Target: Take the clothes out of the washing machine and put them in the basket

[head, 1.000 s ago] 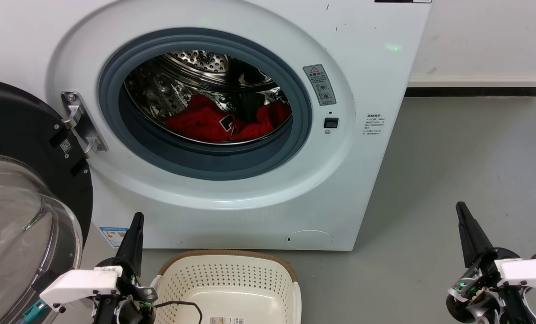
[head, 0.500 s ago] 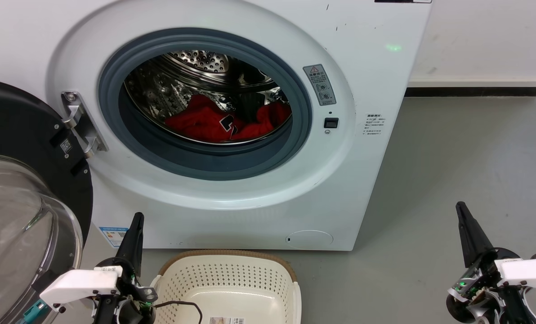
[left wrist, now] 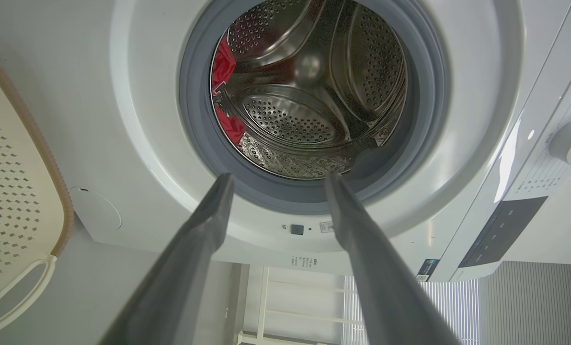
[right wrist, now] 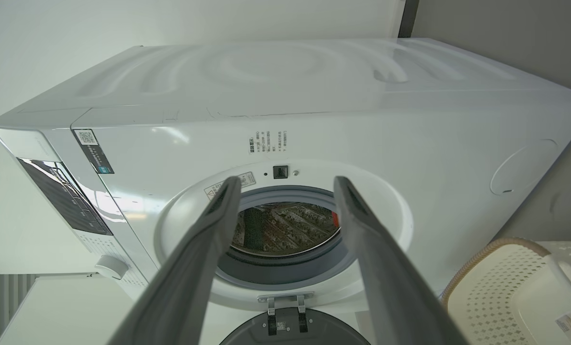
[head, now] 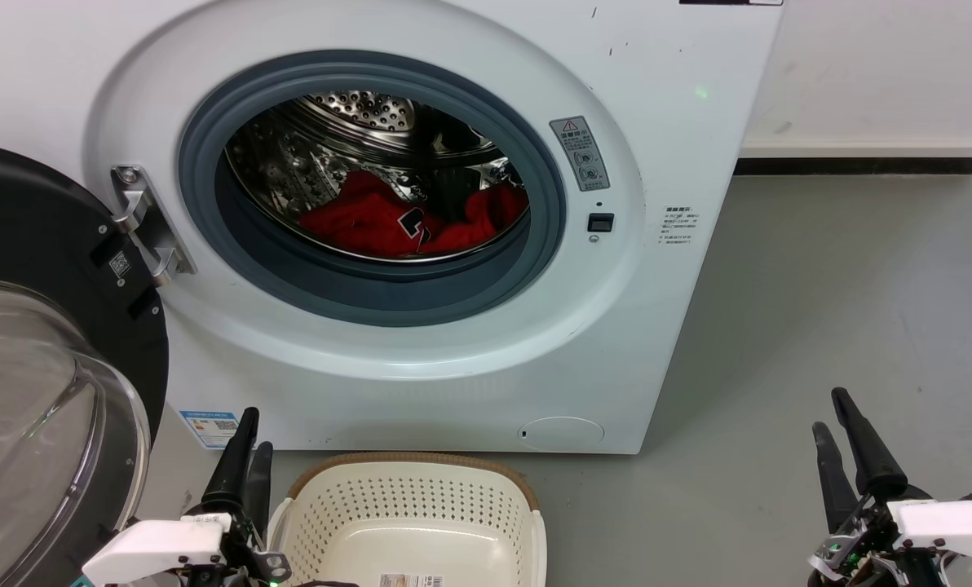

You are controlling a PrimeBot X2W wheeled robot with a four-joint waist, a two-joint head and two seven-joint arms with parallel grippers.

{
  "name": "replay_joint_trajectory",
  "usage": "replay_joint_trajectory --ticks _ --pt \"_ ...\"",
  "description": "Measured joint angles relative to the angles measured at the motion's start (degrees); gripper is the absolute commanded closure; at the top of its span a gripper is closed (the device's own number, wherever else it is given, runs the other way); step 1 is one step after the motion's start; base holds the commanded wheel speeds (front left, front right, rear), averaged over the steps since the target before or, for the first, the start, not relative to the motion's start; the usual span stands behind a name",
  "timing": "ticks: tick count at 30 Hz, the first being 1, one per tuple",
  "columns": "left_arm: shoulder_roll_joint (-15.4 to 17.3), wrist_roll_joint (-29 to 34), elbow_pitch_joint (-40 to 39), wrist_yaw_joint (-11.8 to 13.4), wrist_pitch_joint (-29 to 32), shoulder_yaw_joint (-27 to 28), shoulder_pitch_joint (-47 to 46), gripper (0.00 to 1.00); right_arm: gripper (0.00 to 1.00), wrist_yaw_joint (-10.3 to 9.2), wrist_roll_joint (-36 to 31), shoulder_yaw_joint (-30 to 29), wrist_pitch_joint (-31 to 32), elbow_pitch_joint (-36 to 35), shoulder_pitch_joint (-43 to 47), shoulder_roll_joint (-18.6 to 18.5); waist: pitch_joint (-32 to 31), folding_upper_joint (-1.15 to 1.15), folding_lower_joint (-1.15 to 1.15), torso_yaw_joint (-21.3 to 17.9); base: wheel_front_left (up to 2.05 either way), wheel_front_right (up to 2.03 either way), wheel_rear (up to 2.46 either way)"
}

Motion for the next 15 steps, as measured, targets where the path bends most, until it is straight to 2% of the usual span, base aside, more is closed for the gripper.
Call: replay_joint_trajectory --ticks 10,15 --pt "0.0 3.66 -1.55 0.0 -2.68 0.34 0.72 0.0 0.0 0.0 -3.01 0.16 -2.86 -0.97 0.09 0.02 0.09 0.0 0.0 -0.07 0.0 0.0 0.0" --pt "0.01 7.78 -2.33 0.0 -4.09 1.64 0.76 0.0 0.0 0.0 -8.32 -1.54 -4.04 -0.92 0.17 0.08 0.11 0.0 0.0 -0.11 0.0 0.0 0.0"
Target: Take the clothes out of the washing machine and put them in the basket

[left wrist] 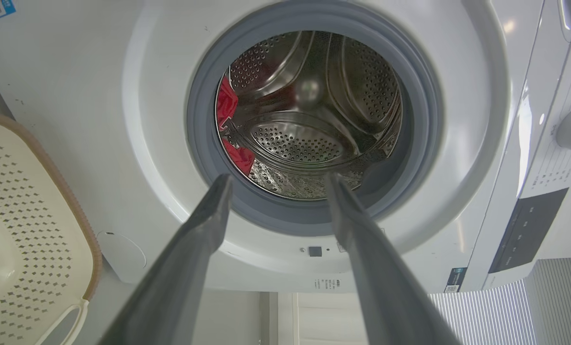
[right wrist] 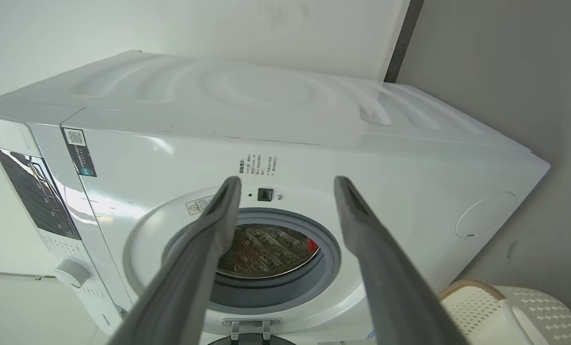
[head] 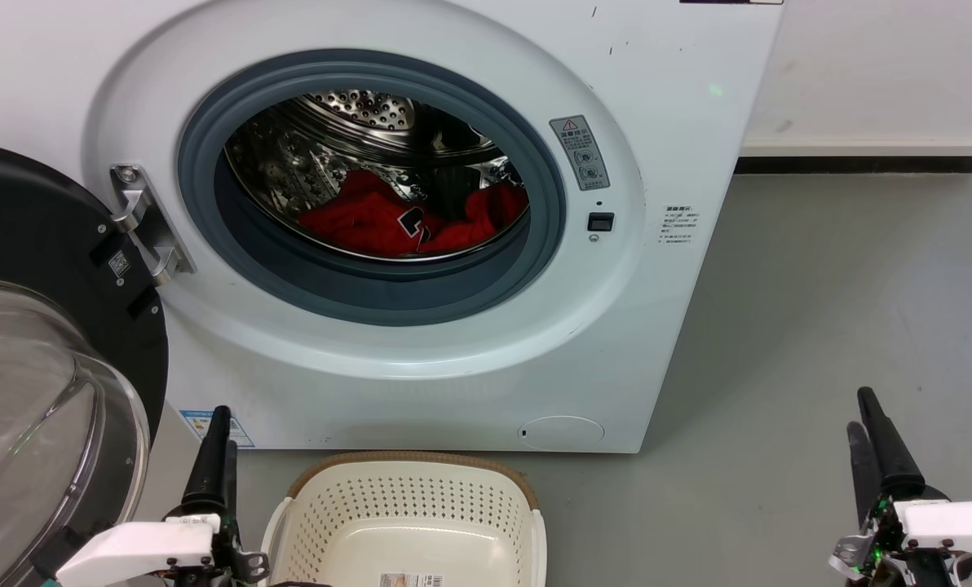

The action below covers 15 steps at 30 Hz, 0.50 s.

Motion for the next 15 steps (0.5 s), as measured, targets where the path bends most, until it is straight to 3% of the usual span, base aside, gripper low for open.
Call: replay_joint_trajectory --ticks 8,15 --pt "0.01 8.6 -1.82 0.0 -1.86 2.46 0.02 0.0 0.0 0.0 -12.41 -1.57 -1.98 -1.12 -0.04 0.05 0.06 0.0 0.0 -0.1 0.0 0.0 0.0" --pt "0.02 15.9 -5.41 2.55 -3.48 3.22 0.05 0.0 0.0 0.0 -27.11 -1.62 -3.47 -6.05 -0.07 0.11 0.26 0.0 0.0 -0.18 0.0 0.0 0.0"
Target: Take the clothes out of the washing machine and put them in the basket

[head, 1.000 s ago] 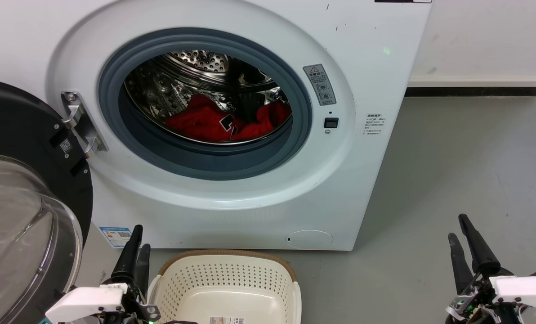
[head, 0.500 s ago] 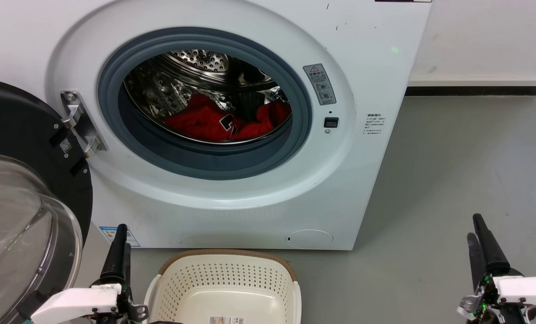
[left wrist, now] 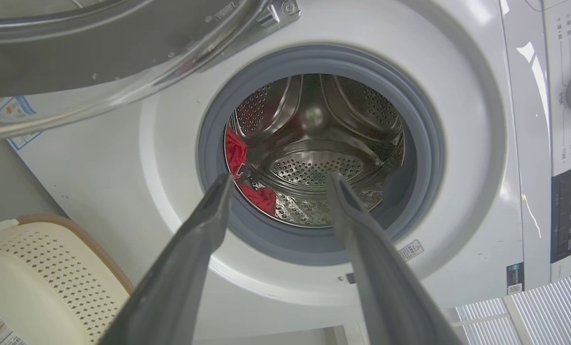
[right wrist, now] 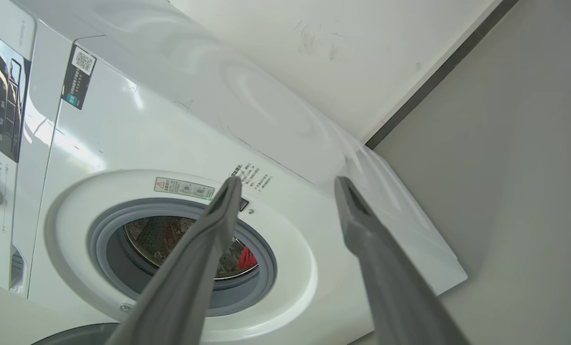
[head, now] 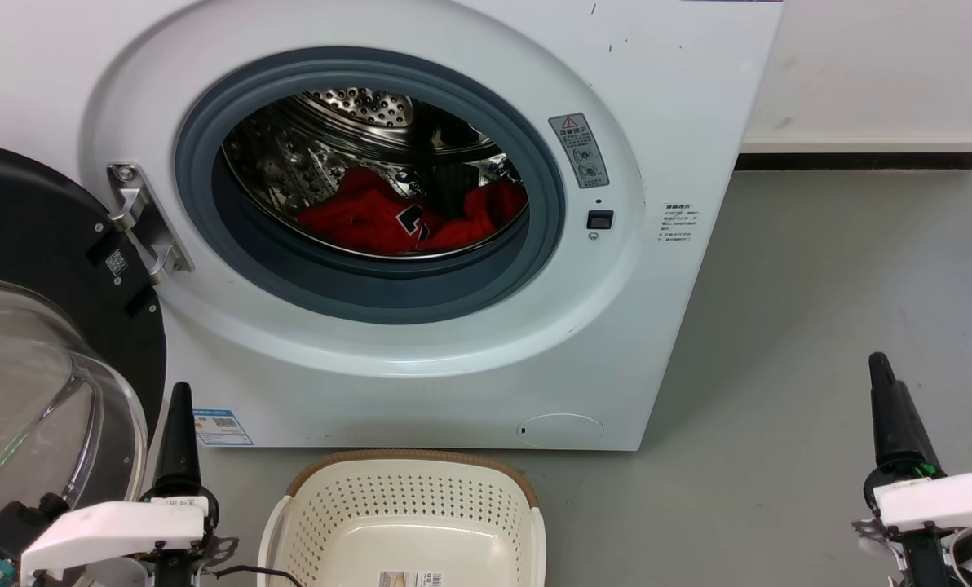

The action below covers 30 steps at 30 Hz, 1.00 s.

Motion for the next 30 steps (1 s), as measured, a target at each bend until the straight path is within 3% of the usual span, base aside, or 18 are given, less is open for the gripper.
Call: replay_joint_trajectory --ticks 9,14,30 --pt "0.0 12.39 -6.77 4.99 -1.74 -2.0 1.03 0.0 0.0 0.0 -15.97 0.85 -1.83 -6.0 -0.01 0.02 0.24 0.0 0.0 0.13 0.0 0.0 0.0" --pt "0.02 17.96 -9.84 6.52 -2.61 -4.19 1.28 0.0 0.0 0.0 -23.12 2.42 -2.78 -8.5 0.05 0.05 0.29 0.0 0.0 0.24 0.0 0.0 0.0" --pt "0.04 29.93 -12.01 2.91 -5.41 -6.16 3.83 0.0 0.0 0.0 -40.77 5.61 -5.55 -12.95 1.1 0.04 0.42 0.0 0.0 0.54 0.0 0.0 0.0"
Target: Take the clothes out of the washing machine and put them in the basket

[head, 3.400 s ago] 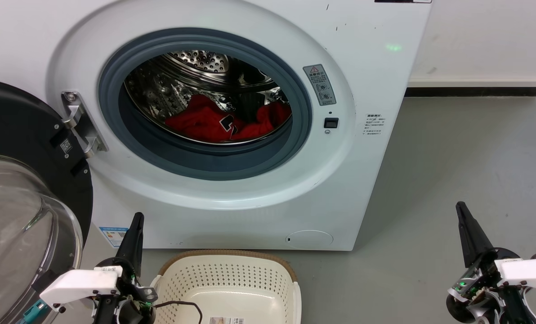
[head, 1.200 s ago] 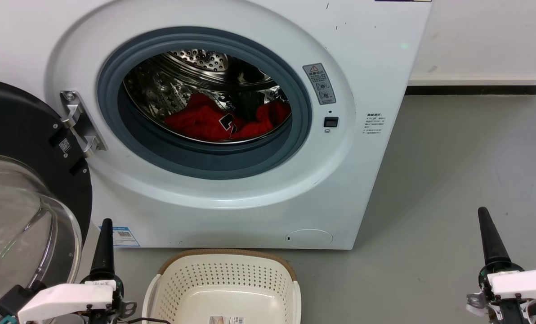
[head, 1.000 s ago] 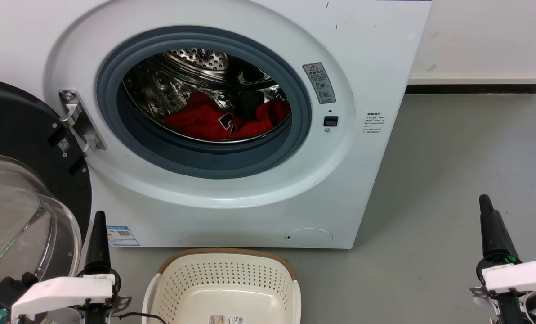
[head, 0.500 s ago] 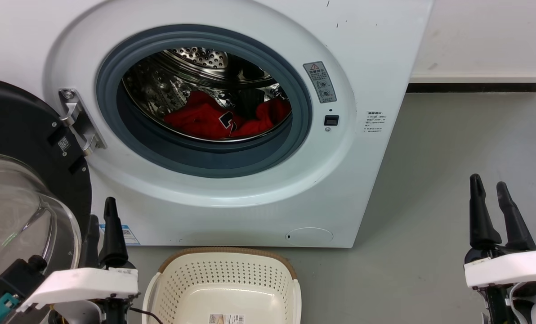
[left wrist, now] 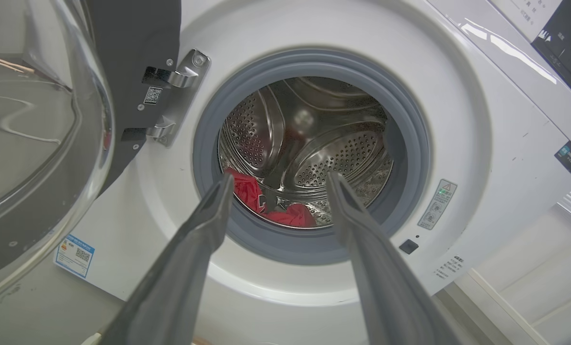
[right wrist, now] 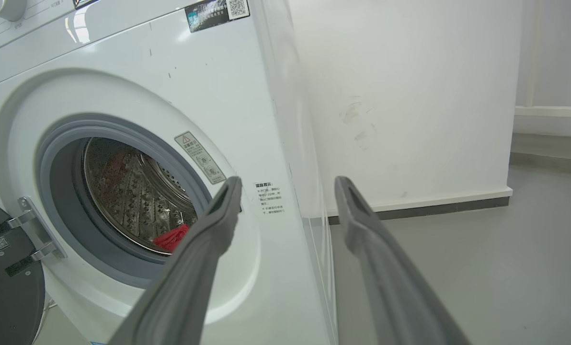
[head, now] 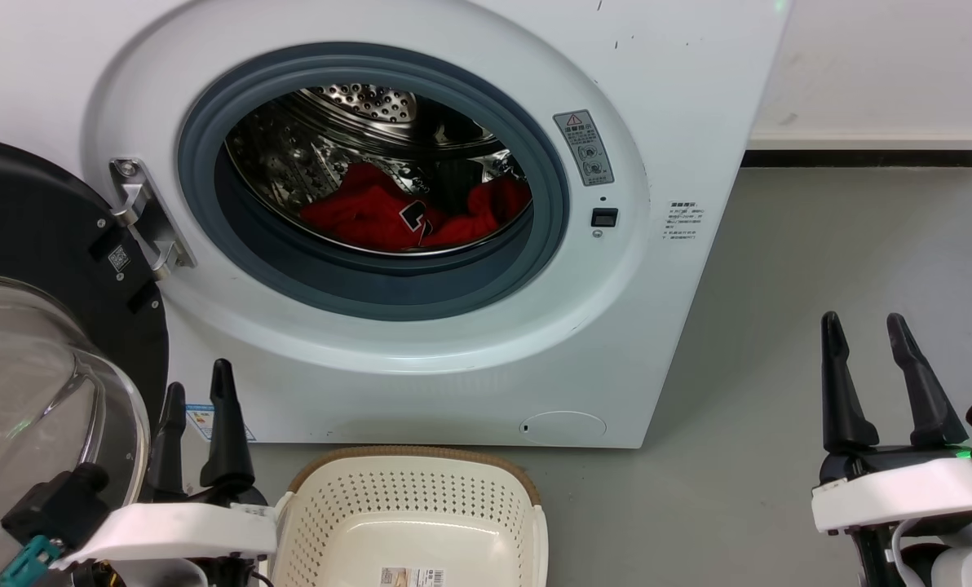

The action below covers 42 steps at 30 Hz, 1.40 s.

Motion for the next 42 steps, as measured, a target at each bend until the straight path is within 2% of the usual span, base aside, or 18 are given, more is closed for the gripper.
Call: replay_joint_trajectory --ticks 9,18,26,33,39,42 --pt "0.02 10.8 -1.22 1.6 -1.37 -3.87 0.7 0.0 0.0 0.0 -6.28 0.73 -1.44 0.24 1.18 -0.01 0.19 0.0 0.0 -0.07 0.0 0.0 0.0" --pt "1.31 17.47 0.21 3.59 -2.67 -7.44 1.66 0.0 0.0 0.01 -10.13 1.6 -2.64 4.27 2.34 -0.02 0.01 0.0 0.0 -0.14 0.0 0.0 0.0" --pt "3.27 22.75 3.18 8.29 -3.69 -11.0 2.05 0.0 0.0 0.01 -15.39 2.13 -3.71 7.48 2.71 -0.03 -0.05 0.0 0.0 -0.14 0.0 0.0 0.0" --pt "4.52 25.18 3.69 10.47 -4.64 -13.49 2.04 0.0 0.0 0.01 -19.36 2.81 -4.57 7.06 2.7 -0.03 0.07 0.0 0.0 -0.17 0.0 0.0 0.0" --pt "4.93 26.64 3.86 10.39 -5.25 -14.06 2.09 0.0 0.0 0.01 -22.16 3.22 -5.28 6.22 2.7 -0.04 0.12 0.0 0.0 -0.22 0.0 0.0 0.0" --pt "4.47 26.64 3.99 9.25 -5.69 -13.6 2.38 0.0 0.0 0.02 -21.83 2.86 -5.59 6.39 2.74 -0.04 0.16 0.0 0.0 -0.22 0.0 0.0 0.0"
